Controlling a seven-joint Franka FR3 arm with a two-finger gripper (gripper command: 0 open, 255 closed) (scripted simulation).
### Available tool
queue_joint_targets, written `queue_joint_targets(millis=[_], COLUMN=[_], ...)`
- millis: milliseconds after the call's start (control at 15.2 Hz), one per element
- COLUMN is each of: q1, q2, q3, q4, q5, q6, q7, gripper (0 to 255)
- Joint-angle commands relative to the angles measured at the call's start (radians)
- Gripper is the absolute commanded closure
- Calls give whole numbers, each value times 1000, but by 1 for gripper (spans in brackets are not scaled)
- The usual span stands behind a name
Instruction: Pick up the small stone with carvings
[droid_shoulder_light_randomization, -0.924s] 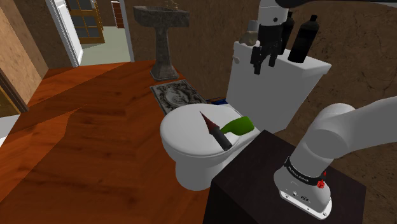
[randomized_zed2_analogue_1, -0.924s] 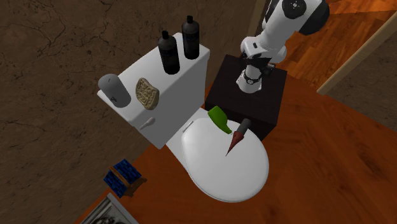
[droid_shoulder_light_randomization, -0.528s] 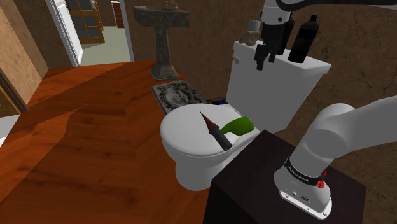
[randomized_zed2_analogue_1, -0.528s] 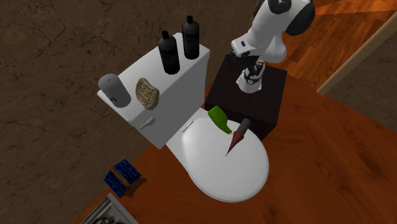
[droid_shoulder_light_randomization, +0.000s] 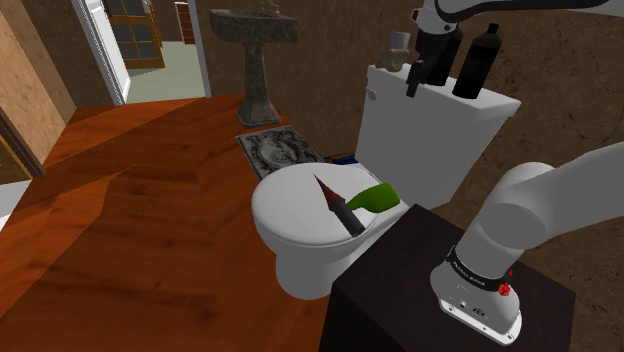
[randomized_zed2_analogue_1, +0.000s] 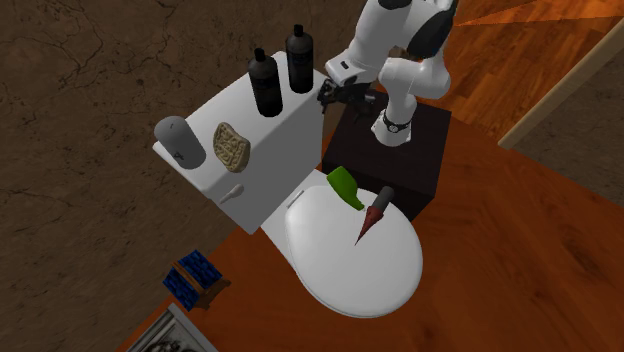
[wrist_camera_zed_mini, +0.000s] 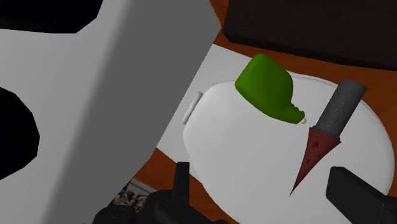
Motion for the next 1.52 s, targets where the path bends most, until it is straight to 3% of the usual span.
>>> queue_joint_targets(millis=[0, 396, 792, 990, 1188, 1386, 1452], q1=[7, 56, 136, 182, 218, 213, 202], q2=[24, 153, 320, 421, 542, 686, 713], q3=[-45, -189, -343, -426, -509, -570, -572], q4=[14, 128, 293, 395, 515, 658, 685], q5=[-18, -14, 89, 190, 336, 527, 562], q6=[57, 207, 327, 366, 383, 364, 357], q7=[-75, -300, -557, -707, -875, -1057, -1087], gripper=[0, 0, 0, 0, 0, 0, 0])
